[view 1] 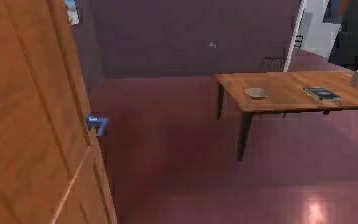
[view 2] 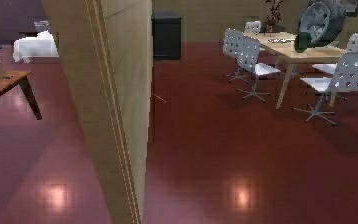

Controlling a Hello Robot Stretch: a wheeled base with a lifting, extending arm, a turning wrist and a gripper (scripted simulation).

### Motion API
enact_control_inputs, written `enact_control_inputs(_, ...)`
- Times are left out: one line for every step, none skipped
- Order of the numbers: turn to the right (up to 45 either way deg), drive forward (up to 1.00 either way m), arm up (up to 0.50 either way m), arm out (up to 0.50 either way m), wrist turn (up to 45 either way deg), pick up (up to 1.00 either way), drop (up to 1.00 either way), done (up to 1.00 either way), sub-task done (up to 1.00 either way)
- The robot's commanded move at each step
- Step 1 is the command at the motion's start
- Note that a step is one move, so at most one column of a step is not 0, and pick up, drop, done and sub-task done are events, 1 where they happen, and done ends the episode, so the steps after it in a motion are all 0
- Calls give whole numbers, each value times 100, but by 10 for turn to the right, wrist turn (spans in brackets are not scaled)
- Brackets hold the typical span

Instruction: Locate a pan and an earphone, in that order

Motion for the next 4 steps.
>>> enact_control_inputs(0, 100, 0, 0, 0, 0, 0, 0, 0)
enact_control_inputs(0, 100, 0, 0, 0, 0, 0, 0, 0)
enact_control_inputs(60, 0, 0, 0, 0, 0, 0, 0, 0)
enact_control_inputs(0, 70, 0, 0, 0, 0, 0, 0, 0)
